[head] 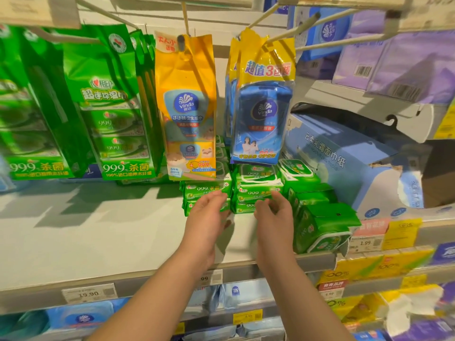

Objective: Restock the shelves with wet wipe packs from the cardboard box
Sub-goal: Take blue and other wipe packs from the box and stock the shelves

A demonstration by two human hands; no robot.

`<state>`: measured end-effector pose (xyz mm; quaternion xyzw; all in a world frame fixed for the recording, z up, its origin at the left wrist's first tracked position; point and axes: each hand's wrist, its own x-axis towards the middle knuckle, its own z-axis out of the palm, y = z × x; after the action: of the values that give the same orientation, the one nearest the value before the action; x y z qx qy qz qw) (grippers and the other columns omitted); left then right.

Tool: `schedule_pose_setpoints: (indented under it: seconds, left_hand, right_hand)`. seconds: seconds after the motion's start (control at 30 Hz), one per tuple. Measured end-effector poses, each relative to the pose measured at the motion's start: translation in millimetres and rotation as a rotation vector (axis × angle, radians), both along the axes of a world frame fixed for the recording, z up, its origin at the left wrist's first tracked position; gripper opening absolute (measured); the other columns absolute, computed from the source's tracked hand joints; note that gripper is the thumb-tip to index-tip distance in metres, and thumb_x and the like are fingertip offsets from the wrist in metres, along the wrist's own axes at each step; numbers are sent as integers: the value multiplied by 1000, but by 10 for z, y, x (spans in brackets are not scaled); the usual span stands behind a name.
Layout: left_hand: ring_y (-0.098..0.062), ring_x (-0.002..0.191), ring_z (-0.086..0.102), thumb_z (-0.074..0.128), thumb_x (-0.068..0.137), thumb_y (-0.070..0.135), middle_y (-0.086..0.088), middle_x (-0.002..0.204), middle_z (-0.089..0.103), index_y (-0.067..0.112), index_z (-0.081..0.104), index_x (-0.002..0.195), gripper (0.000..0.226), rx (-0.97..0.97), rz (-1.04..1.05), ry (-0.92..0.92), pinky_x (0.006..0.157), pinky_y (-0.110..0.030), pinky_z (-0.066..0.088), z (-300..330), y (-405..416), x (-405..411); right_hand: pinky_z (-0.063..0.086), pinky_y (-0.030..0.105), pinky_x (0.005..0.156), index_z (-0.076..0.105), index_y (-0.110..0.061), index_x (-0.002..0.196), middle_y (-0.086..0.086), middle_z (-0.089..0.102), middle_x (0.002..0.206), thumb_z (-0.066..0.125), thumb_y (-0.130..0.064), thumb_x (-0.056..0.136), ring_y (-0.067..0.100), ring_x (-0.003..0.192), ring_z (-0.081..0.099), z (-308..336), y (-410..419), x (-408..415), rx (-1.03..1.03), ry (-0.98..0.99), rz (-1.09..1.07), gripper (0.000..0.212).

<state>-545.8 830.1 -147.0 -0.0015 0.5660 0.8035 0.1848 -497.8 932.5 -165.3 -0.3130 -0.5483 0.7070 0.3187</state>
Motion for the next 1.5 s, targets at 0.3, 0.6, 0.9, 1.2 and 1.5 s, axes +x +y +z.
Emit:
schedule_pose_setpoints:
  seconds: [0.3, 0.6, 0.9, 1.2, 1.5]
  left_hand:
    - [-14, 139, 43, 48, 104, 42, 5, 163, 32, 27, 35, 157, 56, -253, 292, 152, 117, -38, 30, -194, -399, -201]
    - [-13, 145, 42, 48, 59, 99, 10, 159, 44, 46, 30, 157, 113, -103, -93, 6, 125, -46, 24, -234, -302, -414]
    - [-6, 131, 50, 39, 96, 72, 15, 150, 53, 41, 44, 152, 64, -202, -97, 74, 120, -50, 32, 17, -478, -268]
    - [-5, 146, 29, 25, 107, 58, 13, 166, 28, 35, 31, 159, 58, -573, -184, 302, 114, -31, 24, 235, -874, 231]
    - [-14, 158, 7, 17, 78, 86, 16, 166, 29, 35, 34, 158, 96, -1029, 39, 484, 128, -41, 7, 146, -1872, 560]
  right_hand:
    - [46, 46, 108, 36, -40, 155, -3, 48, 145, 63, -26, 95, 16, 124, 55, 111, 32, -80, 94, -118, 151, 67]
    - [32, 33, 94, 29, -29, 160, 4, 37, 158, 61, -28, 100, 18, 125, 46, 208, 22, -58, 216, -223, 247, 68]
    - [42, 33, 101, 38, -17, 157, 5, 47, 155, 57, -21, 103, 20, 128, 54, 258, -139, 37, 288, -314, 368, 58]
    - [42, 32, 90, 65, -11, 128, 8, 68, 124, 46, -34, 108, 22, 110, 61, 214, -543, 228, 561, -285, 422, 36]
    - [31, 33, 120, 63, -26, 139, -6, 60, 145, 42, -41, 105, 13, 138, 49, 122, -1261, 157, 1019, -210, 667, 43]
